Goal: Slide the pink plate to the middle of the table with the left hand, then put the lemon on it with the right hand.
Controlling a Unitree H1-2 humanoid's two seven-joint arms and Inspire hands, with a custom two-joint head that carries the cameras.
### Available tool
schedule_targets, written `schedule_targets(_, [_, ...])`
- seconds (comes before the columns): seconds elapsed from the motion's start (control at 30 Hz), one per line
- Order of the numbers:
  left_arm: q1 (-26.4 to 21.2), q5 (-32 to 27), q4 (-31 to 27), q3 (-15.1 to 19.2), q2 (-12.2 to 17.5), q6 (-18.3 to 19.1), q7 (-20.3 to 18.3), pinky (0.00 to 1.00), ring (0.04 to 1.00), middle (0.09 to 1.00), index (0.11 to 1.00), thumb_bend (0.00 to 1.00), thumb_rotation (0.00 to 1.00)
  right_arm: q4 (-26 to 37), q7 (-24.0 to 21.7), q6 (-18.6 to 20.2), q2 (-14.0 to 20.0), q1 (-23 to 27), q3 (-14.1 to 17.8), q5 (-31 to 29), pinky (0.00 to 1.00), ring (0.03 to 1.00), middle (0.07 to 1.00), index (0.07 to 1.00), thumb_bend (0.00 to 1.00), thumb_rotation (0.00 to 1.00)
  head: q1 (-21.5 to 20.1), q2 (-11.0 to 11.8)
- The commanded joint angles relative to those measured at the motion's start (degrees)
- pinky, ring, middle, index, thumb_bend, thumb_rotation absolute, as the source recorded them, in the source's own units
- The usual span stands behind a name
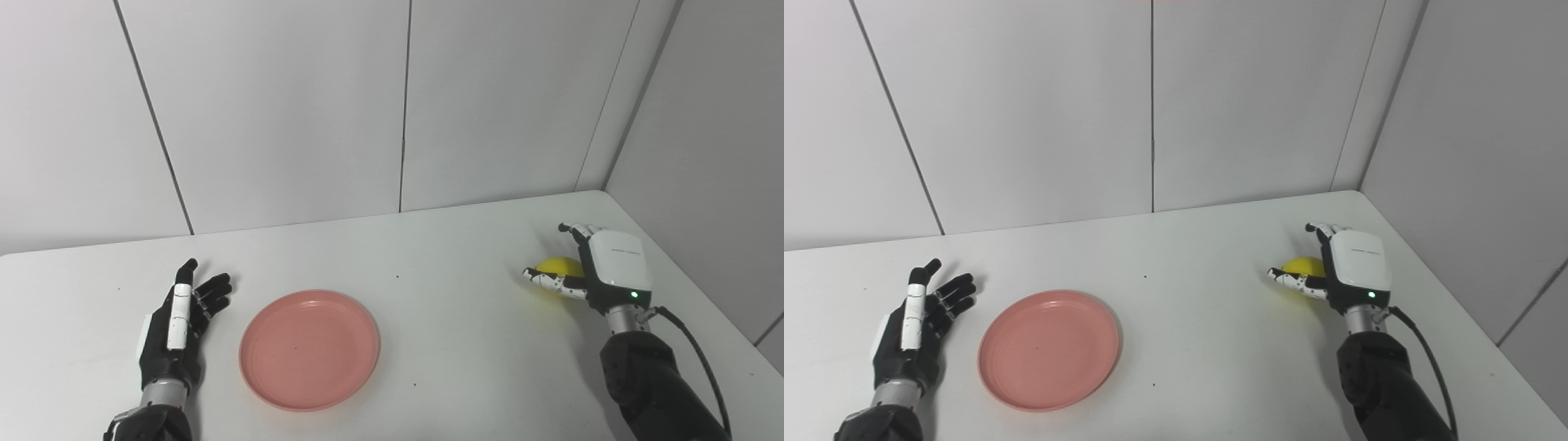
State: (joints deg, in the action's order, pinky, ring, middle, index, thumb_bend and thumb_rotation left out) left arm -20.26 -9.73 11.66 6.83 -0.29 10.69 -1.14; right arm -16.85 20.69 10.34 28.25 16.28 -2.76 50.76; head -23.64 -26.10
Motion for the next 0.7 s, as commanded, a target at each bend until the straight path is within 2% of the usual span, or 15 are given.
schedule_targets(0.0, [0.0, -0.7, 1.5, 0.0, 0.1, 2.2, -0.1, 0.78, 0.744, 0.702, 0.899, 0.88, 0.82, 0.9, 2.1, -1.3, 2.3, 2.3, 0.1, 0.2, 0.72, 0.746, 0.748, 0.724, 0.77, 0.77, 0.4, -0.2])
schedule_targets(0.2, [0.1, -0.5, 1.0, 0.0, -0.2, 2.6, -0.1, 0.79, 0.747, 0.703, 0.895, 0.89, 0.81, 1.5, 1.8, -1.0, 3.2, 2.6, -0.1, -0.2, 0.72, 0.747, 0.75, 0.721, 0.77, 0.77, 0.4, -0.2])
schedule_targets(0.43, [0.1, -0.4, 1.6, -0.2, 0.1, 1.9, -0.5, 0.81, 0.754, 0.7, 0.907, 0.87, 0.82, 0.8, 1.8, -0.7, 2.9, 2.7, -0.2, -1.2, 0.71, 0.747, 0.749, 0.719, 0.76, 0.76, 0.4, -0.3])
schedule_targets(0.67, [0.1, -0.4, 1.6, 0.0, 0.0, 2.3, -0.2, 0.8, 0.751, 0.677, 0.905, 0.9, 0.82, 0.3, 0.8, -0.2, 2.5, 2.8, -0.8, -2.1, 0.72, 0.755, 0.758, 0.73, 0.76, 0.77, 0.4, -0.3])
